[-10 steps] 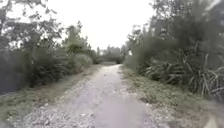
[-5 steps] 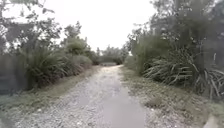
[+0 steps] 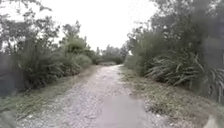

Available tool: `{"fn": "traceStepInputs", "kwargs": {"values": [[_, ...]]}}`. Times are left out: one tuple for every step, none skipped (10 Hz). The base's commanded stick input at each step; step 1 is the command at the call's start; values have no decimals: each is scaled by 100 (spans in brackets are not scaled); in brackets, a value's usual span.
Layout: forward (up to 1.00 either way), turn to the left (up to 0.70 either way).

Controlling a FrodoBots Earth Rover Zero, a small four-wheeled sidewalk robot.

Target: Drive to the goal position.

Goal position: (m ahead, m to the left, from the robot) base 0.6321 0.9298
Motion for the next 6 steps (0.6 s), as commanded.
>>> {"fn": "traceStepInputs", "kwargs": {"values": [[30,0],[30,0],[30,0],[30,0],[30,0],[30,0]]}}
